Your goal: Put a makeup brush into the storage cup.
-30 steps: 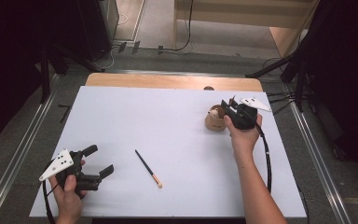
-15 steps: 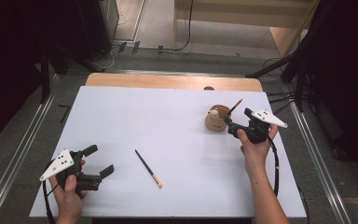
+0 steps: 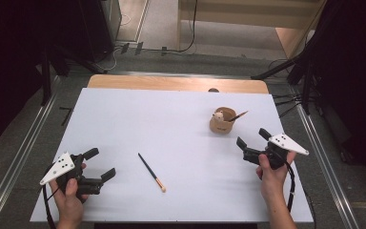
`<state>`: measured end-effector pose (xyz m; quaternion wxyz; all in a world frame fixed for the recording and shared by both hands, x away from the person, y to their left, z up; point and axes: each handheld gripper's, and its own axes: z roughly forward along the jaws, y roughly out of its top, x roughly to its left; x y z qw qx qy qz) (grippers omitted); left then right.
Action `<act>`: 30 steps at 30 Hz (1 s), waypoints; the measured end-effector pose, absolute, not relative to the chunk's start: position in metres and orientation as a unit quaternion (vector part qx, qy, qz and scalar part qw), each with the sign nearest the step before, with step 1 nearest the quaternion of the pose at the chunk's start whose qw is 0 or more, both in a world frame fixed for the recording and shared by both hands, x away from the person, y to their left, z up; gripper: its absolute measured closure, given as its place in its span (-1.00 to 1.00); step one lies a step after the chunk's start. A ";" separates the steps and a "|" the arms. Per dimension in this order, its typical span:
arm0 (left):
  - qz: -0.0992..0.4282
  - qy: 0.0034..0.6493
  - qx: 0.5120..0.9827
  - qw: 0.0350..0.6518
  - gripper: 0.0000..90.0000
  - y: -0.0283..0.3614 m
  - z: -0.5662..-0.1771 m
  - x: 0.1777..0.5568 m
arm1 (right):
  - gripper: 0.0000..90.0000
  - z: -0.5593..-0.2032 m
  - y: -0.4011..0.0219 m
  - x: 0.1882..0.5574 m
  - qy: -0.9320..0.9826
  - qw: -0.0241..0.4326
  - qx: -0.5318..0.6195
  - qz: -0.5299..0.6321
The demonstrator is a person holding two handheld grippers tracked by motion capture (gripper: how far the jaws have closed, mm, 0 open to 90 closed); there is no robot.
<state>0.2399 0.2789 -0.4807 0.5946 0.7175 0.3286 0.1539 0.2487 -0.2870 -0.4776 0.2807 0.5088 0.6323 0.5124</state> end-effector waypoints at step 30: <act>0.158 0.319 0.726 0.589 -1.00 0.274 -0.480 0.239 | -1.00 -0.495 -0.322 0.163 0.654 0.280 0.499 0.495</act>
